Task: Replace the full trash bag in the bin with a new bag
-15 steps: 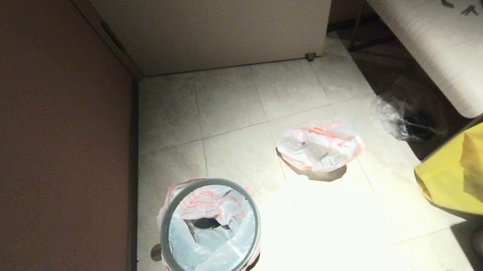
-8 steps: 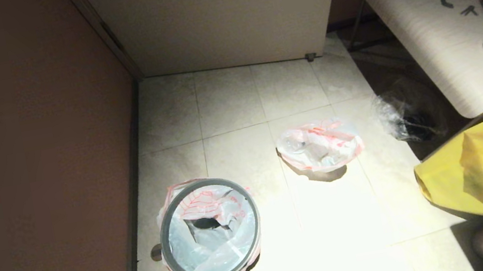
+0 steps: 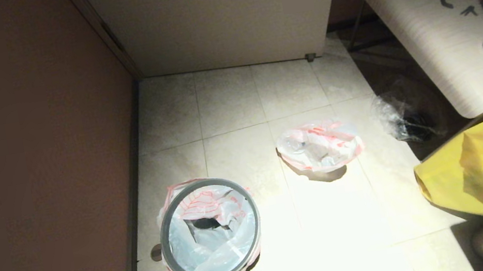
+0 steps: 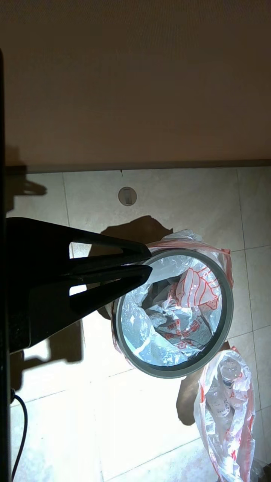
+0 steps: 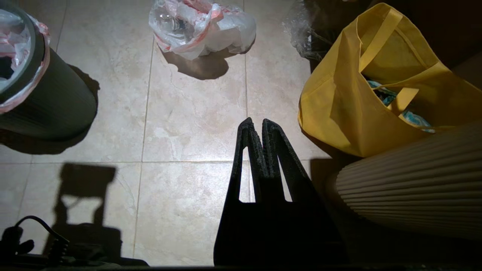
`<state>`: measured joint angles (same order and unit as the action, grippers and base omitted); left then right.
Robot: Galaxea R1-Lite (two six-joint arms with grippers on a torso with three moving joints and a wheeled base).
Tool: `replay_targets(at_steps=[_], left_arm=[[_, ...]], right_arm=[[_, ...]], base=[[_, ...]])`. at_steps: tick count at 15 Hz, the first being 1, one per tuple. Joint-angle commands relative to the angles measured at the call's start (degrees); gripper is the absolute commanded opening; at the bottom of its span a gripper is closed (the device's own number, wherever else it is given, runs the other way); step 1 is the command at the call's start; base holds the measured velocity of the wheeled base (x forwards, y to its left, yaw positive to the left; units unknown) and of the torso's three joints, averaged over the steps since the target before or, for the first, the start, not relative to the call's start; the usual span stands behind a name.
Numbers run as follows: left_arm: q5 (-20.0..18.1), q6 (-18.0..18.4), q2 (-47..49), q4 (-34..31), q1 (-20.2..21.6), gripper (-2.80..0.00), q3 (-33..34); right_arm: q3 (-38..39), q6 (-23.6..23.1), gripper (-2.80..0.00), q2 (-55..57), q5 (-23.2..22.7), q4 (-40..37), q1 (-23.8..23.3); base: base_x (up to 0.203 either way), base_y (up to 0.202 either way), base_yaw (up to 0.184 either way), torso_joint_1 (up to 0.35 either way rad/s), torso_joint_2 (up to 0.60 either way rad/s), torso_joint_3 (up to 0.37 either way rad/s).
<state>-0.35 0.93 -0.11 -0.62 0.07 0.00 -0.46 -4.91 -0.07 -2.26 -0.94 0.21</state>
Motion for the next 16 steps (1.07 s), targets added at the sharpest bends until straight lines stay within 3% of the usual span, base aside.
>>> replay_targets(at_steps=[1, 16], left_arm=[[0.00, 0.04, 0.13, 0.01, 0.01, -2.80, 0.08], [0.00, 0.04, 0.20, 0.01, 0.01, -2.80, 0.09]], right_arm=[[0.11, 0.43, -2.80, 0.16, 0.14, 0.06, -0.03], [0.11, 0.34, -2.80, 0.16, 0.06, 0.06, 0.04]], base=[[0.000, 0.000, 0.000, 0.000, 0.00, 0.000], [0.000, 0.000, 0.000, 0.000, 0.00, 0.000]])
